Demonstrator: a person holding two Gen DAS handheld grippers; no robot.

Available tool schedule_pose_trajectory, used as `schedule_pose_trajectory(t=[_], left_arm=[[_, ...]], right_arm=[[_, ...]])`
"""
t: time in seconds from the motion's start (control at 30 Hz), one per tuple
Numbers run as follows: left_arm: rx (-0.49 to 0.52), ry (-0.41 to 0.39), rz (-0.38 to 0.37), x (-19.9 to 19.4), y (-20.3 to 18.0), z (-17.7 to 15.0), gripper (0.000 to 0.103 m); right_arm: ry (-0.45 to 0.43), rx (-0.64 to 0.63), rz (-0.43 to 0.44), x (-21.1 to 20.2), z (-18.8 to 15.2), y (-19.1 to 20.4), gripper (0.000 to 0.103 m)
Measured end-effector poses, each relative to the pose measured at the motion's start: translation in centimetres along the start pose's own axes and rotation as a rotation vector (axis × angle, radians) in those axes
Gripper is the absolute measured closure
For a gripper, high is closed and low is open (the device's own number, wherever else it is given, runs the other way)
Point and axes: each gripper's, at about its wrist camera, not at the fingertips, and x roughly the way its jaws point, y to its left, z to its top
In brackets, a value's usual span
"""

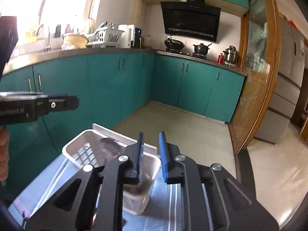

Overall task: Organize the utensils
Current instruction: 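Bring both tools back down over the row of chopsticks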

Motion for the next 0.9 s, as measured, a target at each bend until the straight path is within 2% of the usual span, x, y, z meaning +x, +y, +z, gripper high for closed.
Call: schedule_pose_trajectory(t=[0.1, 0.2, 0.27, 0.3, 0.37, 0.43, 0.57, 0.77, 0.87, 0.9], left_arm=[[0.015, 0.028, 0.032, -1.9, 0.4, -3.0, 0.071], [0.011, 0.103, 0.050, -2.5, 0.9, -7.1, 0.071], [-0.011, 0.204, 0.039, -1.3, 1.1, -10.6, 0.071], [-0.022, 0.274, 0.042, -0.1, 1.0, -12.7, 0.071], [-0.037, 0.365, 0.042, 1.7, 0.7, -15.2, 0.071], [-0.032, 0.434, 0.031, 2.9, -0.1, -17.4, 0.071], [0.032, 0.496, 0.062, 4.2, -1.9, -19.2, 0.071], [0.071, 0.513, 0.093, 5.2, -2.6, -19.2, 0.070], [0.039, 0.505, 0.103, 5.2, -2.4, -19.1, 0.075], [0.028, 0.503, 0.104, 5.2, -2.2, -19.0, 0.081]], right_arm=[[0.006, 0.055, 0.019, -3.5, -1.8, -0.6, 0.085], [0.100, 0.134, 0.108, -5.5, -5.7, -1.0, 0.085], [0.239, 0.175, 0.191, -3.8, -8.5, -0.3, 0.085], [0.354, 0.192, 0.230, -1.7, -10.6, 0.6, 0.085], [0.489, 0.186, 0.220, 1.4, -13.3, 2.3, 0.085], [0.572, 0.218, 0.254, 3.8, -15.1, 3.5, 0.085], [0.599, 0.241, 0.230, 5.0, -15.0, 4.2, 0.085], [0.640, 0.203, 0.202, 5.9, -13.7, 5.0, 0.085], [0.642, 0.192, 0.195, 6.6, -13.0, 5.6, 0.084], [0.641, 0.199, 0.207, 6.7, -13.0, 6.0, 0.084]])
